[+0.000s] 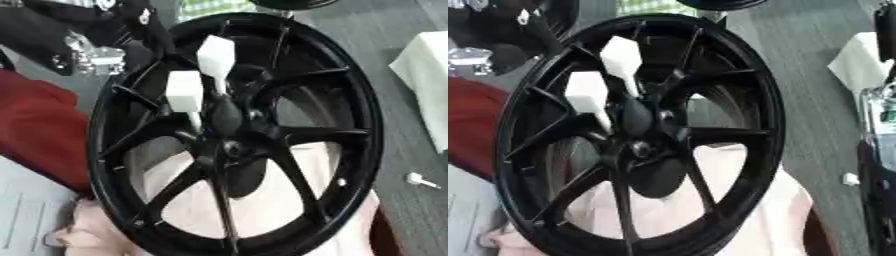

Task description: Pull the pin out of the wheel hub.

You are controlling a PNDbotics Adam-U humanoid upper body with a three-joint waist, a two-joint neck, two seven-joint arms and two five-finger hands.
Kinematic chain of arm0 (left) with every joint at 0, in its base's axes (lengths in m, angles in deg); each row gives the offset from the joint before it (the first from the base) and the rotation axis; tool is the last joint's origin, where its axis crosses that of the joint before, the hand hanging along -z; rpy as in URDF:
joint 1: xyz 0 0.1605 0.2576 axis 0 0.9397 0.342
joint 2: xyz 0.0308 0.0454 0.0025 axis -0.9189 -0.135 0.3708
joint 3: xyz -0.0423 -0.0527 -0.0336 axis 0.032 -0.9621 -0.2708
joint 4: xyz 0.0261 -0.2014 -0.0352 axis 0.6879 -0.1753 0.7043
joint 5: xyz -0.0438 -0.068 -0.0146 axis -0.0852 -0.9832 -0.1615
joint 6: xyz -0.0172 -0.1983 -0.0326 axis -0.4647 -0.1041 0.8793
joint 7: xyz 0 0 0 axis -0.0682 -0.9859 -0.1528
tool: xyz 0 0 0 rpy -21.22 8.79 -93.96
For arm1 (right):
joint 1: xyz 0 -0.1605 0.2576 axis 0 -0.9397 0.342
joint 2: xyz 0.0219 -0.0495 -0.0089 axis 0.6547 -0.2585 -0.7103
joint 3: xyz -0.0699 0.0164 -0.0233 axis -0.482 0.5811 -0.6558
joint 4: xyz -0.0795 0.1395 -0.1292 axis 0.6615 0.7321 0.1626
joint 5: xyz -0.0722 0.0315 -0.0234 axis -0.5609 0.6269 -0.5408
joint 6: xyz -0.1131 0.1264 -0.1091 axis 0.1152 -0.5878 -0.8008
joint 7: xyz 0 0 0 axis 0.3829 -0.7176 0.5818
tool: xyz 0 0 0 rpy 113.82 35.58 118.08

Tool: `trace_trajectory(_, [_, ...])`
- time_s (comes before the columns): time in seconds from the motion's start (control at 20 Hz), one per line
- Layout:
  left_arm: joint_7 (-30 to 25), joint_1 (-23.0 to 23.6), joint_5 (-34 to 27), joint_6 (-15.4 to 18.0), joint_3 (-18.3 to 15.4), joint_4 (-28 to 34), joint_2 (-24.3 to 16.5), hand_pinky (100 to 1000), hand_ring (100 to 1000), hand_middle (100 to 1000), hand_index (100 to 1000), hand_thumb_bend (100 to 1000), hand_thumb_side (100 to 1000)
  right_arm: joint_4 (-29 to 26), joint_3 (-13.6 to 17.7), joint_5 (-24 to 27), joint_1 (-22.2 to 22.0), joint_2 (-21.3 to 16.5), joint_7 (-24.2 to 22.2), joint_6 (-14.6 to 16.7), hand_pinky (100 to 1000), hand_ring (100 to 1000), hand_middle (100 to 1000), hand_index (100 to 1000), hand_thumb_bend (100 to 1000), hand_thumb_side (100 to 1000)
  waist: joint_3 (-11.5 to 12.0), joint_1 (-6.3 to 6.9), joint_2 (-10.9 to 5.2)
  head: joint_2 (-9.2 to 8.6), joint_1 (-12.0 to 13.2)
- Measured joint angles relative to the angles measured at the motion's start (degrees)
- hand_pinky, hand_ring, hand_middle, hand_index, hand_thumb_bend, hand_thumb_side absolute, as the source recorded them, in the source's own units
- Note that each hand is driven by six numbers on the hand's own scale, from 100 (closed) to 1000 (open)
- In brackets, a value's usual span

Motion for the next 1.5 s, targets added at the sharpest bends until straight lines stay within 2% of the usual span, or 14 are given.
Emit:
trace_trajectory(0.1, [-0.47, -0.18, 1.09, -0.56, 0.04, -0.01, 0.47, 822, 793, 718, 870, 179, 975, 0.02, -0.23, 0.01, 0.20, 0.02, -0.28, 0.01, 862, 1000, 818, 841, 100, 567, -0.08, 0.16, 0.00, 0.01, 0.12])
trace_trajectory(0.35, [-0.76, -0.65, 3.47, -0.71, 0.02, -1.05, 1.97, 844, 800, 698, 872, 305, 914, 0.08, -0.92, 0.01, 0.46, 0.19, -1.00, -0.02, 862, 1000, 814, 841, 100, 566, -0.58, 0.17, 0.00, 0.01, 0.53])
trace_trajectory(0.5, [-0.15, -0.69, 5.77, -0.52, 0.04, -2.13, 2.94, 859, 814, 708, 881, 380, 823, 0.30, -1.26, 0.02, 0.70, 0.47, -1.36, -0.05, 863, 1000, 812, 840, 100, 567, -0.83, 0.17, 0.00, 0.04, 0.92])
trace_trajectory(0.6, [0.61, -0.69, 7.59, -0.36, 0.09, -2.86, 3.36, 869, 823, 718, 889, 395, 775, 0.35, -1.52, 0.03, 0.93, 0.48, -1.55, -0.13, 863, 1000, 812, 840, 100, 567, -1.03, 0.17, 0.00, 0.26, 1.15])
trace_trajectory(0.75, [1.39, -0.61, 10.43, 0.16, 0.19, -3.98, 3.78, 881, 833, 732, 894, 402, 622, 0.36, -1.72, 0.07, 0.95, 0.50, -1.70, -0.15, 863, 1000, 810, 840, 100, 566, -1.12, 0.17, 0.00, 0.48, 1.35])
trace_trajectory(1.1, [0.78, -0.53, 14.73, 1.41, 0.55, -5.02, 4.37, 869, 829, 717, 871, 419, 688, 0.37, -2.27, 0.23, 0.97, 0.50, -2.10, -0.20, 863, 1000, 807, 839, 100, 566, -1.32, 0.17, 0.00, 0.99, 1.73])
trace_trajectory(1.35, [0.39, -0.50, 16.22, 0.90, 0.56, -5.89, 4.79, 851, 812, 694, 850, 407, 801, 0.38, -2.40, 0.26, 1.32, 0.51, -2.17, -0.13, 863, 1000, 807, 839, 100, 566, -1.46, 0.17, 0.00, 1.05, 2.06])
trace_trajectory(1.5, [0.08, -0.36, 16.82, 0.49, 0.81, -6.39, 5.01, 845, 806, 687, 845, 402, 811, 0.38, -2.59, 0.27, 1.42, 0.52, -2.17, -0.13, 863, 1000, 807, 839, 100, 566, -1.68, 0.17, 0.00, 1.28, 2.20])
